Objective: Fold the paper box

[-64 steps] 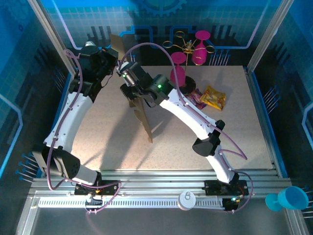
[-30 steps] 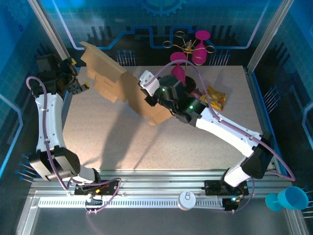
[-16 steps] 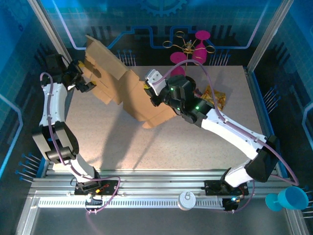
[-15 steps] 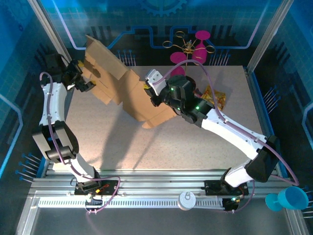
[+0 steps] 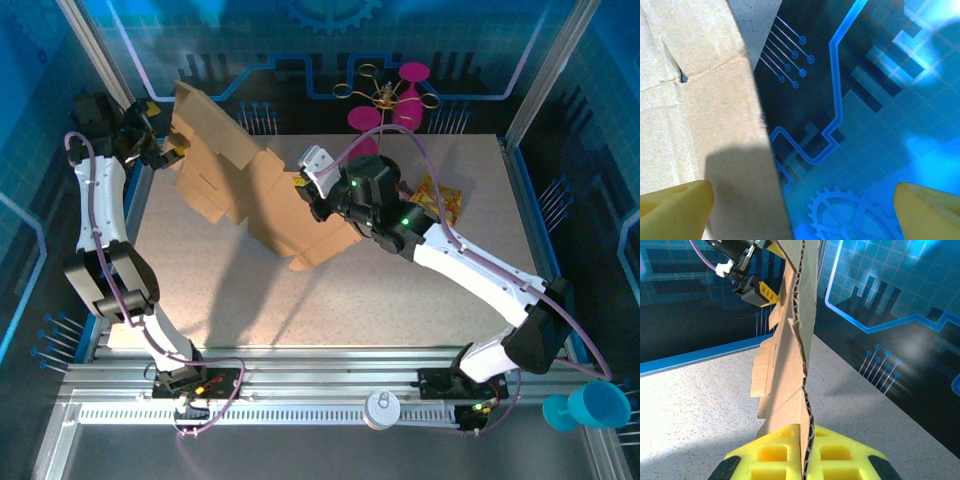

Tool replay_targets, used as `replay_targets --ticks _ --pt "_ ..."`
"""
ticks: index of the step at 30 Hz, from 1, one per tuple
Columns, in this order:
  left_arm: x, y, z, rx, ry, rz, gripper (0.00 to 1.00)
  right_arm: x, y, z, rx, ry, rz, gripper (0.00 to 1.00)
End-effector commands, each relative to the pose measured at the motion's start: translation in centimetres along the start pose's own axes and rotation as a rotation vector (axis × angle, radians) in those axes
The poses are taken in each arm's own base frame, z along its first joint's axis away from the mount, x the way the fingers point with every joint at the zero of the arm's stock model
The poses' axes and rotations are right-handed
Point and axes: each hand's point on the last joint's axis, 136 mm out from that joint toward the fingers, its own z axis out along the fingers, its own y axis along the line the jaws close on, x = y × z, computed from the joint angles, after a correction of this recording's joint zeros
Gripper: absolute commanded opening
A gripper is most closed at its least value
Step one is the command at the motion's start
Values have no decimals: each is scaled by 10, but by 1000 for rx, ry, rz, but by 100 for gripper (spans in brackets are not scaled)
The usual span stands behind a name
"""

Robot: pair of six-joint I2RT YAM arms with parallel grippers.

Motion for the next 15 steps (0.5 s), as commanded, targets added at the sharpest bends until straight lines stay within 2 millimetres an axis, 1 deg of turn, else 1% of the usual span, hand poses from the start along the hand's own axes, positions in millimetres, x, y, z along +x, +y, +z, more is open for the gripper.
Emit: replay_targets --ticks 1,6,8,11,15 --pt "4 15 5 -82 43 21 91 -28 -8 -10 13 -99 14 0" --pt "7 24 13 -104 69 20 84 -29 -9 -10 11 -105 18 0" --pt "9 28 19 -109 92 5 78 -28 -10 -10 15 -105 21 0" --pt "10 30 19 -108 90 4 67 -28 -12 -11 21 -105 28 0" --pt "9 32 18 -108 84 -11 47 -25 -15 -12 26 -102 46 0"
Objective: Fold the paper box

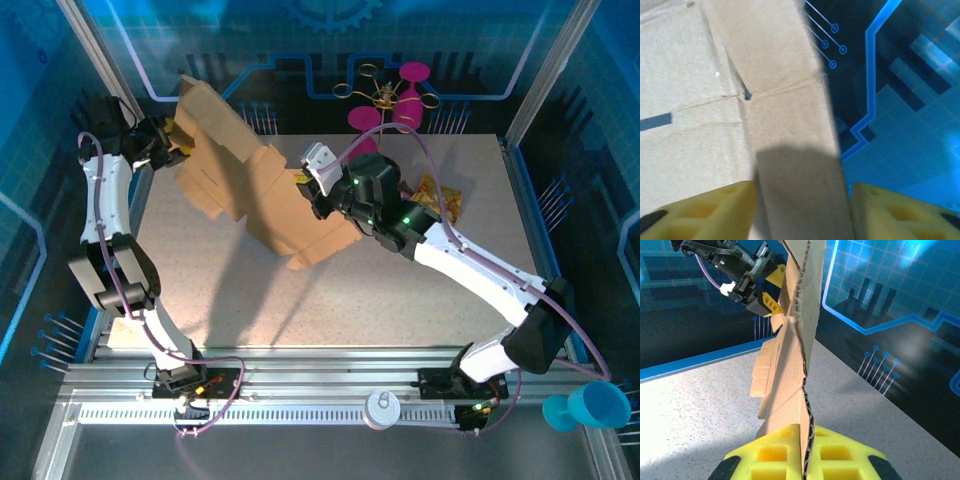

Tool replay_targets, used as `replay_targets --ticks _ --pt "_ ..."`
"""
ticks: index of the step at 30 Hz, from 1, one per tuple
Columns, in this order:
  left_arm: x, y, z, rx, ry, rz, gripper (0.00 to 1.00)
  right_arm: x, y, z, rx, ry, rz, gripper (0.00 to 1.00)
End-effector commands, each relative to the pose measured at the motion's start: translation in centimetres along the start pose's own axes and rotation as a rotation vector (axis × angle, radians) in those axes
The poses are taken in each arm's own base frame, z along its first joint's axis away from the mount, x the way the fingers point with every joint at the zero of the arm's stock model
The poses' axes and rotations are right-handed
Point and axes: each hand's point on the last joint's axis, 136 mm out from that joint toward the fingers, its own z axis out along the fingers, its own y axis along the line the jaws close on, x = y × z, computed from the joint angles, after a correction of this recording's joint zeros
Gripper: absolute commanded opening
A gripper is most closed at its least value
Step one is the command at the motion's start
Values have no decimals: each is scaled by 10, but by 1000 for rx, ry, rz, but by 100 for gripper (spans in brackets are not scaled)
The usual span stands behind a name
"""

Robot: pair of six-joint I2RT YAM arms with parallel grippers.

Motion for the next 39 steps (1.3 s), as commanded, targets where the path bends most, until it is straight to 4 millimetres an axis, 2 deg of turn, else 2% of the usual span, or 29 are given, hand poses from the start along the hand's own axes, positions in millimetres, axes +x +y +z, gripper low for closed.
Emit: replay_targets --ticks 1,4,10,12,13,16,18,20,22,25,29,32,35,39 --pt "7 7 -1 -14 28 -16 42 -22 -9 -12 17 -85 30 0" --pt "8 8 -3 -12 18 -24 25 -19 -14 -11 22 -78 67 0" --pt "15 11 -1 6 14 -46 0 -4 -20 -7 15 -51 199 0" --pt "19 13 -3 16 -9 -44 0 4 -20 -4 23 -25 254 0" --pt "19 16 -5 19 -33 -41 0 7 -21 -3 29 -8 287 4" --pt "19 19 -23 68 -164 -57 0 16 -34 -5 117 60 455 38" --pt "23 21 -40 129 -275 -51 0 21 -42 -12 185 94 607 53" --pt "31 27 -54 177 -371 -48 0 21 -44 -23 228 96 766 61" --pt "36 36 -70 193 -502 -32 0 15 -45 -38 267 68 945 64" --pt "49 42 -81 198 -606 9 0 -2 -44 -57 275 -35 1187 63" --pt "62 41 -90 202 -703 80 0 -13 -40 -70 259 -127 1448 64" --pt "69 34 -100 210 -773 143 0 -26 -37 -72 223 -174 1563 64" --pt "70 28 -96 232 -795 188 0 -34 -36 -70 200 -191 1609 66" --pt "67 24 -70 276 -766 215 0 -37 -32 -61 172 -180 1630 68"
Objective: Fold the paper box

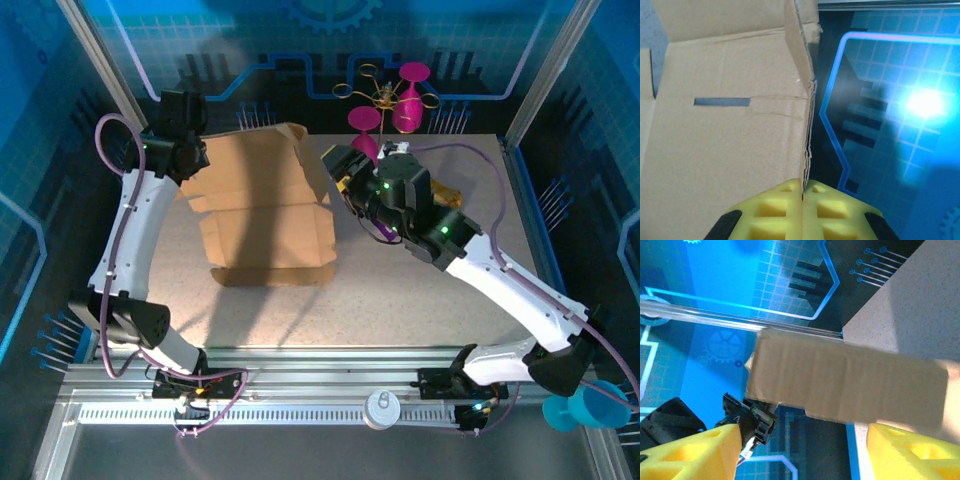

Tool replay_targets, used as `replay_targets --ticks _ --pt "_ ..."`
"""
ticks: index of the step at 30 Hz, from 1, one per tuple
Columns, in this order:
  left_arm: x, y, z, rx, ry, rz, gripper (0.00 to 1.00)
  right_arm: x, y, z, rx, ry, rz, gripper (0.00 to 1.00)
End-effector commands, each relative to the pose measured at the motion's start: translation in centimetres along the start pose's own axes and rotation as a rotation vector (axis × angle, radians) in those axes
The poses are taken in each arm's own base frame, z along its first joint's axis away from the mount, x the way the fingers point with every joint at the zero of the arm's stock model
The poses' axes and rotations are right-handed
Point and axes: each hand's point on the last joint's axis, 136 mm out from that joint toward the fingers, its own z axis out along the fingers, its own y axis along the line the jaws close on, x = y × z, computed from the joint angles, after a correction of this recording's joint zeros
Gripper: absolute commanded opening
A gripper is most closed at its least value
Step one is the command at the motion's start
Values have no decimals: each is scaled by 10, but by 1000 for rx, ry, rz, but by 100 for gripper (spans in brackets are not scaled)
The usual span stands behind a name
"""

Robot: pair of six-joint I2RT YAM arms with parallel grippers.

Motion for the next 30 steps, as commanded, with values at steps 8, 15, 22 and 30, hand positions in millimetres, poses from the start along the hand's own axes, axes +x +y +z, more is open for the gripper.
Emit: replay_targets --ticks 8,15,22,30 --pt "13 0 21 97 -34 94 0 16 36 30 -103 -23 223 68" --pt "17 21 22 95 -9 117 0 29 47 83 -144 -62 243 64" --pt "16 28 18 96 7 147 0 45 27 124 -70 -42 265 61" --pt "13 39 17 78 12 179 0 48 10 143 -13 -83 256 56"
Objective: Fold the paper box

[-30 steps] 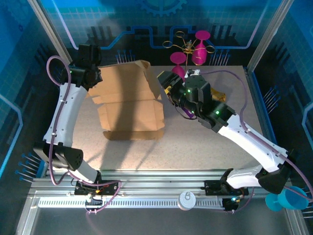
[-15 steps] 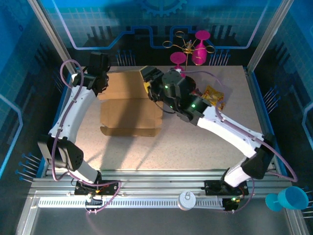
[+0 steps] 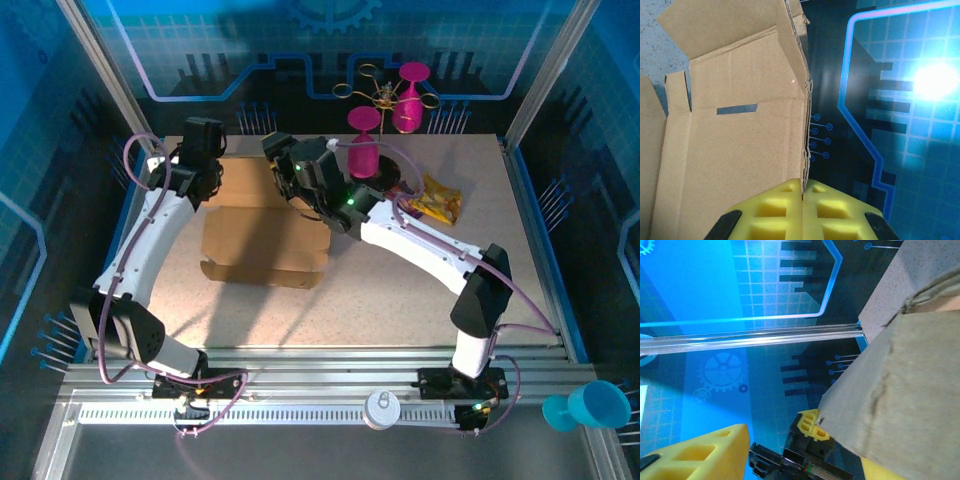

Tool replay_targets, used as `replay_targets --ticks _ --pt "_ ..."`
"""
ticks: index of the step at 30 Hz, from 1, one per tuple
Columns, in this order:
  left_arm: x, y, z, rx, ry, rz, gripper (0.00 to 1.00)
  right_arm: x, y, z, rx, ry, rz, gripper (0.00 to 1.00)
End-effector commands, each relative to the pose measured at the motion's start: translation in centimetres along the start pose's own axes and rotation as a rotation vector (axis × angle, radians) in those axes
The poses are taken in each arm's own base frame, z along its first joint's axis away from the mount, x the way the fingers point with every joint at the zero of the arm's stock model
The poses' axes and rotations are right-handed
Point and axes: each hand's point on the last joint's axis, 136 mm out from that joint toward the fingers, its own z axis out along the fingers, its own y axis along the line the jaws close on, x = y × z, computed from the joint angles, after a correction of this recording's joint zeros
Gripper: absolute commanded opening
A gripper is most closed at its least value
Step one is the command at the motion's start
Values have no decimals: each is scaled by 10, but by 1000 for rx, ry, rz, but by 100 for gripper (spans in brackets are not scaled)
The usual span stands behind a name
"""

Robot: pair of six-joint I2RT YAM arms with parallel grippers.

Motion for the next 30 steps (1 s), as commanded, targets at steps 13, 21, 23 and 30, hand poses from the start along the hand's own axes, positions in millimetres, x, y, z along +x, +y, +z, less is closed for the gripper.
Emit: replay_targets --ticks 13,21,23,30 --pt "-3 5 -11 20 20 56 0 -9 -17 25 81 -67 -8 29" --pt "-8 -5 -25 54 35 139 23 -24 -31 23 154 -71 -32 0" --pt "-9 -13 -33 71 63 190 46 -25 -31 24 146 -32 -25 0" --pt "-40 -17 -58 -80 141 370 79 -27 -32 31 114 163 -17 0"
